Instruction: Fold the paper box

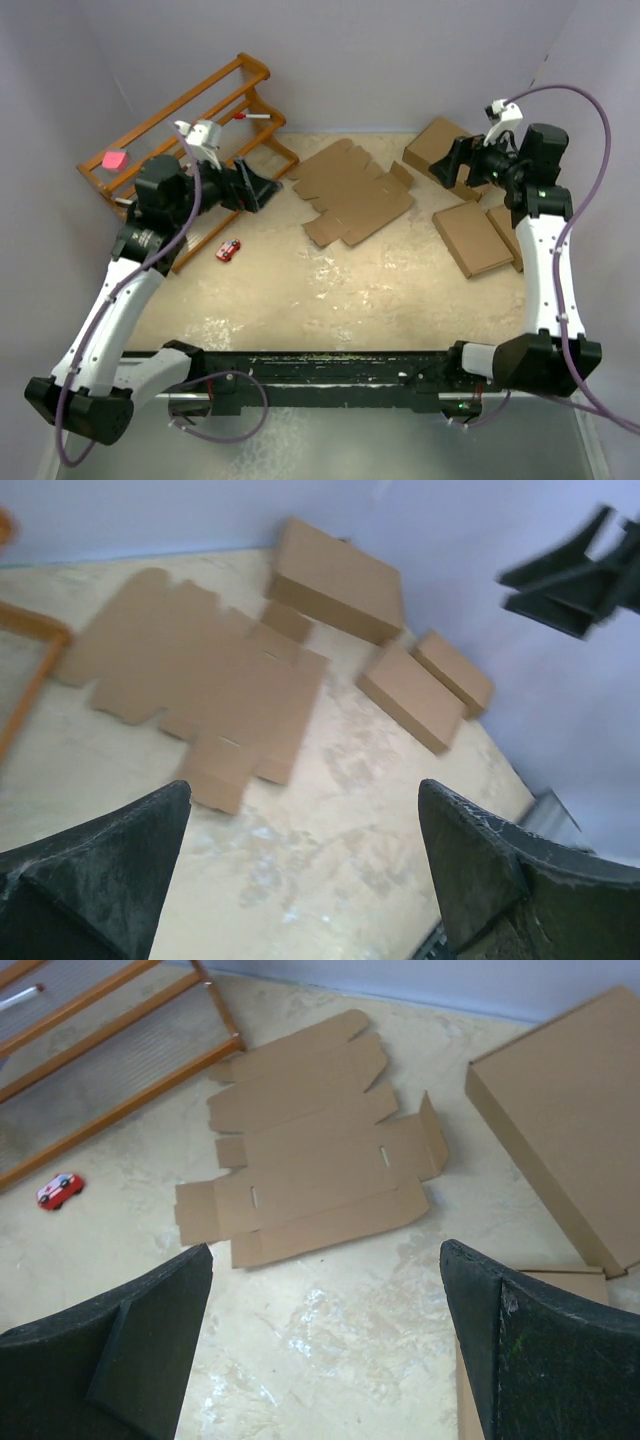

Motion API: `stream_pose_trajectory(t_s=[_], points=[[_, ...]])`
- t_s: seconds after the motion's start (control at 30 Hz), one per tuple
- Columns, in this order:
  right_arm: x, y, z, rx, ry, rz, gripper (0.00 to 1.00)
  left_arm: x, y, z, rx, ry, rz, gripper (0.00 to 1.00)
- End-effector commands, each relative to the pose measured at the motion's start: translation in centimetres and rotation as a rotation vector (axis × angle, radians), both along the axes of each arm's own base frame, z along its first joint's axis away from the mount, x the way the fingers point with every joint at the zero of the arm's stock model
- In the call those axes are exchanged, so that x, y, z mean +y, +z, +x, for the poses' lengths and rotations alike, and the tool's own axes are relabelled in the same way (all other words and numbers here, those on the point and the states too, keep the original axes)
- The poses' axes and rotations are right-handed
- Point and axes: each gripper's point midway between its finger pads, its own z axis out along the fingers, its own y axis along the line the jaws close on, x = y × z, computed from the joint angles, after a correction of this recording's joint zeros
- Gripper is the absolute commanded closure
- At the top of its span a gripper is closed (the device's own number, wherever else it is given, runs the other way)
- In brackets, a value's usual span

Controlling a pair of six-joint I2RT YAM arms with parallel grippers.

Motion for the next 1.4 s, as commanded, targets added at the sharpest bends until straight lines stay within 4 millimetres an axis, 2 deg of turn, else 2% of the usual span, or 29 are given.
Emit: stream_pose_trajectory(t_s=[0.0, 0.1, 0.2, 0.27, 0.37, 0.5, 0.7, 0.83, 1.0, 1.07, 1.17, 1.37], points=[[2.3, 1.6, -2.4, -0.116, 0.151, -0.003, 0.0, -4.4, -0.6, -3.8, -0.008, -0.094, 0.014, 0.03], [3.9, -0.2, -4.0, -0.117, 0.272, 0.01, 0.0, -7.4, -3.0, -5.9, 0.023, -0.152, 0.039, 0.03], [5.5, -1.6, -5.2, -0.132, 0.39, 0.059, 0.0, -9.0, -5.9, -6.9, 0.067, -0.176, 0.034, 0.03], [6.4, -2.4, -6.2, -0.142, 0.47, 0.08, 0.0, -9.8, -7.5, -6.8, 0.079, -0.174, 0.011, 0.03], [6.6, -3.8, -6.6, -0.16, 0.517, 0.06, 0.0, -11.2, -10.1, -6.2, 0.118, -0.181, -0.04, 0.03], [7.3, -6.2, -7.0, -0.183, 0.606, 0.066, 0.0, -12.7, -13.1, -3.7, 0.239, -0.134, -0.113, 0.03], [7.0, -9.1, -6.0, -0.127, 0.618, 0.063, 0.0, -12.7, -18.0, 1.5, 0.445, -0.039, -0.342, 0.09], [6.5, -10.3, -5.8, -0.098, 0.612, 0.017, 0.0, -12.1, -21.5, 3.8, 0.521, 0.078, -0.298, 0.12], [6.4, -10.1, -5.7, -0.104, 0.603, 0.007, 0.0, -9.2, -25.4, 5.4, 0.553, 0.271, -0.231, 0.13], [6.4, -10.0, -5.8, -0.105, 0.604, 0.012, 0.0, -8.7, -26.9, 5.9, 0.569, 0.302, -0.211, 0.14], [6.3, -10.1, -5.7, -0.103, 0.597, 0.008, 0.0, -8.7, -28.4, 6.8, 0.582, 0.3, -0.221, 0.16], [6.2, -10.1, -5.5, -0.106, 0.589, -0.001, 0.0, -9.9, -30.8, 8.3, 0.614, 0.267, -0.232, 0.31]])
